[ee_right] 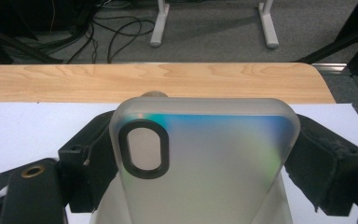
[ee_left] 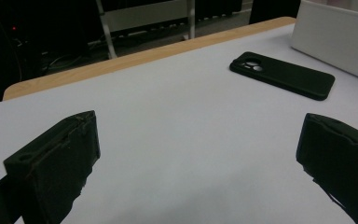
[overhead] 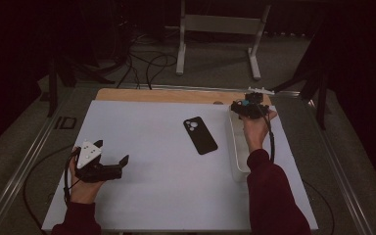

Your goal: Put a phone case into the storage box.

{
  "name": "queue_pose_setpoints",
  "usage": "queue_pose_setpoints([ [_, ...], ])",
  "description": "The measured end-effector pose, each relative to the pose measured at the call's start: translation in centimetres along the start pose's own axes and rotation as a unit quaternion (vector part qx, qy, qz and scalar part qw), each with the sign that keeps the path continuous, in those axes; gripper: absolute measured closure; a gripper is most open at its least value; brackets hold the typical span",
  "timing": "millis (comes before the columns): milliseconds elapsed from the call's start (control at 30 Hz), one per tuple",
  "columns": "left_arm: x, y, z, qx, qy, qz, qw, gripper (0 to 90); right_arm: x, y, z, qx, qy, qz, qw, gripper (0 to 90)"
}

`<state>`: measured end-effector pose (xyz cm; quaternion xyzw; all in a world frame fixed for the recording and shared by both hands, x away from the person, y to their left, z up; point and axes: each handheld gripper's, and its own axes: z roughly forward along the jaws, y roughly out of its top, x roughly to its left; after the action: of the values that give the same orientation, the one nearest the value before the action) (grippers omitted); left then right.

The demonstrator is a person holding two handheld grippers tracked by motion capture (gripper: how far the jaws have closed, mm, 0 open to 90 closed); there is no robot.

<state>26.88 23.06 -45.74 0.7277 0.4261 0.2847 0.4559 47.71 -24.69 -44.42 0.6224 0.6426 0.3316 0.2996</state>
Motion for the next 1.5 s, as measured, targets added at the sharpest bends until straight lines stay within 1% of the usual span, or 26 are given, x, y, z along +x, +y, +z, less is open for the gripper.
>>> queue_pose_setpoints([
  [100,0.0,0.0,0.0,0.001,-0.002,0.0,1.0,0.0,0.1,-0.1,0.1,0.003,-0.002,-0.011,0.9999,13.5],
  [133,0.0,0.0,0.0,0.001,-0.002,0.0,1.0,0.0,0.1,-0.1,0.1,0.003,-0.002,-0.011,0.9999,13.5],
  [167,0.0,0.0,0.0,0.002,-0.004,0.001,1.0,0.0,0.2,0.0,0.0,-0.001,-0.009,-0.013,0.9999,10.5],
  [333,0.0,0.0,-0.1,0.0,-0.005,0.0,1.0,0.0,0.0,0.1,0.0,-0.006,-0.01,-0.006,0.9999,8.5],
  [500,-0.1,0.0,-0.1,0.0,-0.005,0.001,1.0,0.0,-0.2,0.3,-0.4,-0.018,-0.007,-0.005,0.9998,8.5],
  [567,-0.1,0.0,-0.1,0.0,-0.004,0.001,1.0,0.0,-0.2,0.3,-0.5,-0.018,-0.005,-0.007,0.9998,8.6],
  [733,-0.1,0.0,0.0,0.001,-0.004,0.003,1.0,0.0,0.0,0.2,-1.1,-0.017,0.013,-0.013,0.9997,9.2],
  [800,-0.2,0.0,0.0,0.001,-0.004,0.004,1.0,0.0,0.0,0.2,-1.4,-0.018,0.022,-0.012,0.9995,9.5],
  [900,-0.2,0.0,0.0,0.002,-0.004,0.005,1.0,0.0,0.1,0.1,-1.9,-0.021,0.03,-0.013,0.9992,10.5],
  [967,-0.2,0.0,0.1,0.003,-0.003,0.005,1.0,0.0,0.2,0.1,-2.2,-0.022,0.04,-0.009,0.9989,10.9],
  [1133,-0.2,0.0,0.0,0.002,-0.003,0.006,1.0,0.0,0.8,-0.4,-3.2,-0.029,0.056,-0.024,0.9978,11.2],
  [1267,-0.3,0.0,0.1,0.004,-0.004,0.006,1.0,0.0,1.3,-0.5,-3.8,-0.032,0.073,-0.029,0.9964,11.2],
  [1367,-0.3,0.0,0.1,0.003,-0.004,0.006,1.0,0.0,1.7,-0.6,-4.6,-0.038,0.087,-0.038,0.9948,11.2],
  [1500,-0.3,0.0,0.1,0.003,-0.004,0.005,1.0,0.0,2.2,-0.6,-5.9,-0.049,0.109,-0.046,0.9917,11.2],
])
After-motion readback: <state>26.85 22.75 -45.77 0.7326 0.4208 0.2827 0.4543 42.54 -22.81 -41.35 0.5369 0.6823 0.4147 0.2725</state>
